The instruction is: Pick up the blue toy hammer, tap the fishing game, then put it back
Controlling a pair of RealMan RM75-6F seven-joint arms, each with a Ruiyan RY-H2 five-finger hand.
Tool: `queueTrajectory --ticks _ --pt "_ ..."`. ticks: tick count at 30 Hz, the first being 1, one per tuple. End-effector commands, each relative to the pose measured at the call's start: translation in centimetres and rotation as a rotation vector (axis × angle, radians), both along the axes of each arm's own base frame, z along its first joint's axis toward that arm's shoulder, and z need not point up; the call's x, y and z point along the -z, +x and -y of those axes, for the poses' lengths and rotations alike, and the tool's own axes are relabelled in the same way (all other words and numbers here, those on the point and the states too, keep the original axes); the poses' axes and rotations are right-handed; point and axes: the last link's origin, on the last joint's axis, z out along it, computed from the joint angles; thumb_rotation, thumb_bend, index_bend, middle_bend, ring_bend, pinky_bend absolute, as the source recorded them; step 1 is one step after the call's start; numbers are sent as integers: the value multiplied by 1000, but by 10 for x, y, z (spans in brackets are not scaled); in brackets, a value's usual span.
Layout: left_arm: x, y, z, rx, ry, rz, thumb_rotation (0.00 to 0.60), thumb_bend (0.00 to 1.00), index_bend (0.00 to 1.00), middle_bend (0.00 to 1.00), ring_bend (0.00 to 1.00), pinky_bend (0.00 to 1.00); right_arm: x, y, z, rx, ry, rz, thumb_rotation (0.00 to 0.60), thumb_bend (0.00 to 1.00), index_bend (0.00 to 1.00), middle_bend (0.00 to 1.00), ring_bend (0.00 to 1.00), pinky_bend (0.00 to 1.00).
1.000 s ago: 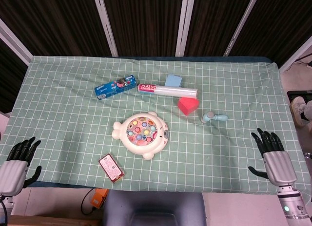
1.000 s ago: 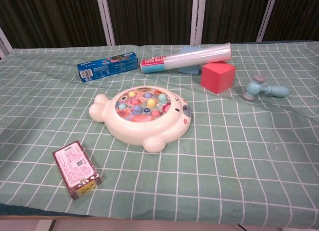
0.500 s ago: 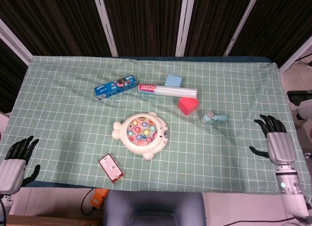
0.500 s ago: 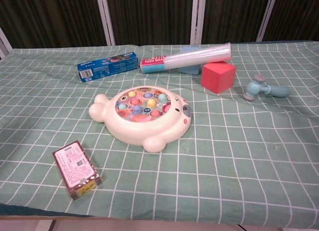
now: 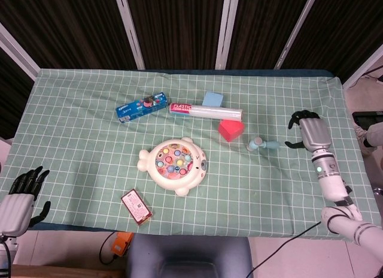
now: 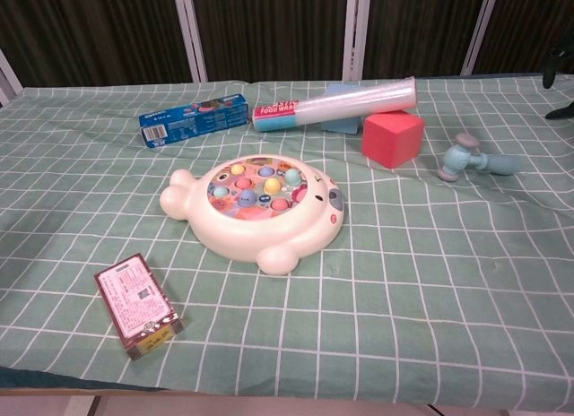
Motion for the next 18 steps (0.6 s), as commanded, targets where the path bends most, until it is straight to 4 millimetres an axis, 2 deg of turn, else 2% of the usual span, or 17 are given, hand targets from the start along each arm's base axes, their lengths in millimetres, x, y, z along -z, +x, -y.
queueTrajectory --ticks 1,9,18 --pt "1 0 -1 -1 -1 -2 600 417 0 0 0 98 15 8 16 2 33 -31 600 341 626 393 253 335" --pt "2 0 -1 -3 -4 -7 600 415 0 0 0 98 39 7 24 31 103 -46 600 420 597 393 233 300" --pt "2 1 -1 1 -5 -7 600 415 0 0 0 99 54 0 23 50 152 -17 600 427 567 392 218 288"
